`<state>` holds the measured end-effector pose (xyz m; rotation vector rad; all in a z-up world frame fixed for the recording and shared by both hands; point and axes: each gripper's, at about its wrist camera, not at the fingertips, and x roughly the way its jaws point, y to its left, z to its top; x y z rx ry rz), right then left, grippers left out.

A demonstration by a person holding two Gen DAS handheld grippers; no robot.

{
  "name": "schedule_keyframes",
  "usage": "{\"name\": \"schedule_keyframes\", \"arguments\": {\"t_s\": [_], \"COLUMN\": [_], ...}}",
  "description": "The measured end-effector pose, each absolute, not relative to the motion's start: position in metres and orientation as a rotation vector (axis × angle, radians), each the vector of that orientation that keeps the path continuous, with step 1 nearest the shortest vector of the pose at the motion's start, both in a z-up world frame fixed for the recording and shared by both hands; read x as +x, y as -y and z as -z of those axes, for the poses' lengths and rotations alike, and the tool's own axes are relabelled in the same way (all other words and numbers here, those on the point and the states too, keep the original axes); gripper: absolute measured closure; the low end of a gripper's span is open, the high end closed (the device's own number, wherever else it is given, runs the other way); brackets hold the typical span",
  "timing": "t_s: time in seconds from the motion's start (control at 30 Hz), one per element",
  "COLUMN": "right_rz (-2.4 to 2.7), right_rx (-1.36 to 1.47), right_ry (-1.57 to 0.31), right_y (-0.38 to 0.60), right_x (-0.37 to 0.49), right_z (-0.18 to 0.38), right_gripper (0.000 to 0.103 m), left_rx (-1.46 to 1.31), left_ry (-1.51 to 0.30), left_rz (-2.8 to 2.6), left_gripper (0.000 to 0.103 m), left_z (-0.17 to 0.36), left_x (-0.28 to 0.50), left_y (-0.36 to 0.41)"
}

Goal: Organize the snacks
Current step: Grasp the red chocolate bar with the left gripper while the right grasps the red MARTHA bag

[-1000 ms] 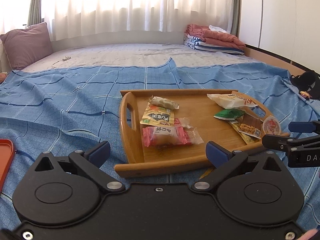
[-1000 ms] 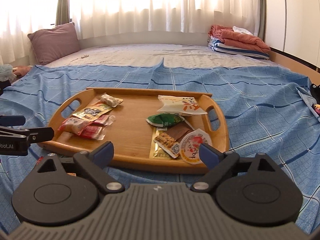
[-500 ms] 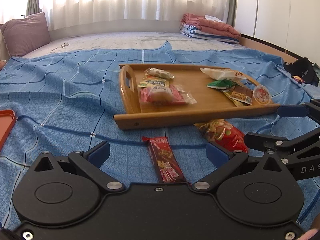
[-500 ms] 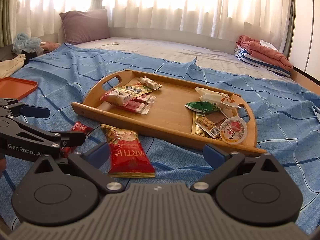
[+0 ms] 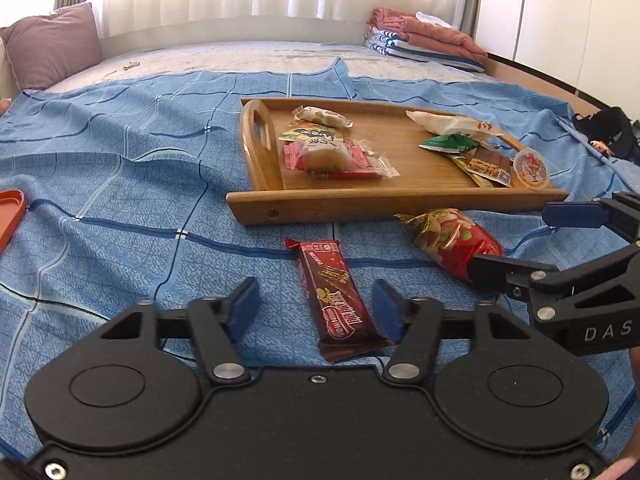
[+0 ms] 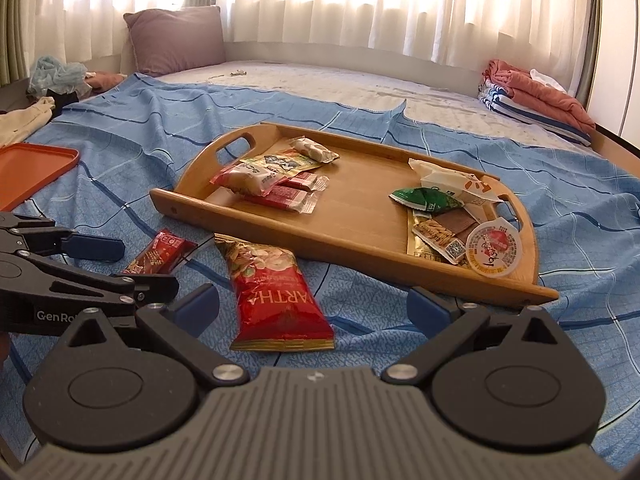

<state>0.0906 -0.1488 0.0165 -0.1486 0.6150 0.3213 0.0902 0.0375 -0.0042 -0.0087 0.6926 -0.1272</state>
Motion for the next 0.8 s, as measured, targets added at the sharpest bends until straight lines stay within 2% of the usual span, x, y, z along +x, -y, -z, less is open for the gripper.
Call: {"name": "schedule_keyframes", "arguments": {"t_s": [0.07, 0.13, 0.2, 0.47, 0.8], "right_rz": [-0.326, -0.325, -0.325, -0.323, -0.308], "right_rx": [-0.117, -0.095, -0.087, -0.099, -0.066], "right_ry": [-0.626, -0.636, -0.641, -0.656, -0.692], "right_y": [0.149, 0.147, 0.145, 0.131, 0.129], "right_x": [0.094, 0.097, 0.099, 0.103, 0.108], "right_z": [-0.016, -0.015, -0.014, -0.009, 0.001], "right_gripper": [0.000, 0.001, 0.001, 0.007, 0.018], "left_rx": [-0.003, -0.006, -0.011, -0.030, -0.009], "left_ry": [-0.689, -0.687, -0.687, -0.686, -0.676], "left_rz": [0.130, 0.132, 0.132, 0.138, 0.117], "left_gripper": [0.059, 0.070, 0.075, 0.078, 0.074], "left_z": [0.004, 0.004, 0.003, 0.004, 0.008], "left_x": [0.090, 0.090, 0.090, 0.091, 0.092], "left_y": [-0.037, -0.038, -0.039, -0.044, -0.042]}}
